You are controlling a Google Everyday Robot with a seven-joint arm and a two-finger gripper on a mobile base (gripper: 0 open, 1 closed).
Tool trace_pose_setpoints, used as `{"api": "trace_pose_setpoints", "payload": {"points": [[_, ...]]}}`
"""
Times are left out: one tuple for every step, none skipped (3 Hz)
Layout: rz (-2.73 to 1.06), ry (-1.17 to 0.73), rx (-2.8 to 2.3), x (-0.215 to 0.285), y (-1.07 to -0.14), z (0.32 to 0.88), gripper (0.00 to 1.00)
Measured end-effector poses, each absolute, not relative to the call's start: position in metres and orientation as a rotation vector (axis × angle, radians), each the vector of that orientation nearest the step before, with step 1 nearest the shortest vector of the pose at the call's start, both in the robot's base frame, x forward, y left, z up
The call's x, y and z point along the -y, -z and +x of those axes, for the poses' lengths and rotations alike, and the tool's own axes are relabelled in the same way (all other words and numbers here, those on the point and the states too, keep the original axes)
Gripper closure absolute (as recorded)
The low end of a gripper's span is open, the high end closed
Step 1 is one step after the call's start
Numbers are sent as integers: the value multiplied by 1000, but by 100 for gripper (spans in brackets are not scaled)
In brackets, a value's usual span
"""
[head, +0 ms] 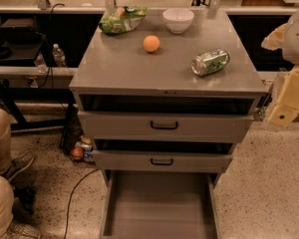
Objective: Place green can into bottom drawer
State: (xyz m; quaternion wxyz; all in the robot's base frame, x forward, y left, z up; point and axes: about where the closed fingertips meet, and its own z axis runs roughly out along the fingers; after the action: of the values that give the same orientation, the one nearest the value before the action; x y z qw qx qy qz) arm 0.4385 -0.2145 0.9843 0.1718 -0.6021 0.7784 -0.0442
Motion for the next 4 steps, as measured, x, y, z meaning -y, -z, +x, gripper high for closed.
{"api": "trace_pose_setpoints", "payload": {"points": [[-1709, 125, -2210, 214, -984, 438, 0], [-1777, 149, -2183, 215, -970, 457, 0], [-1866, 163, -2109, 216, -954, 496, 0], [-1915, 197, -2019, 221, -944, 546, 0]]}}
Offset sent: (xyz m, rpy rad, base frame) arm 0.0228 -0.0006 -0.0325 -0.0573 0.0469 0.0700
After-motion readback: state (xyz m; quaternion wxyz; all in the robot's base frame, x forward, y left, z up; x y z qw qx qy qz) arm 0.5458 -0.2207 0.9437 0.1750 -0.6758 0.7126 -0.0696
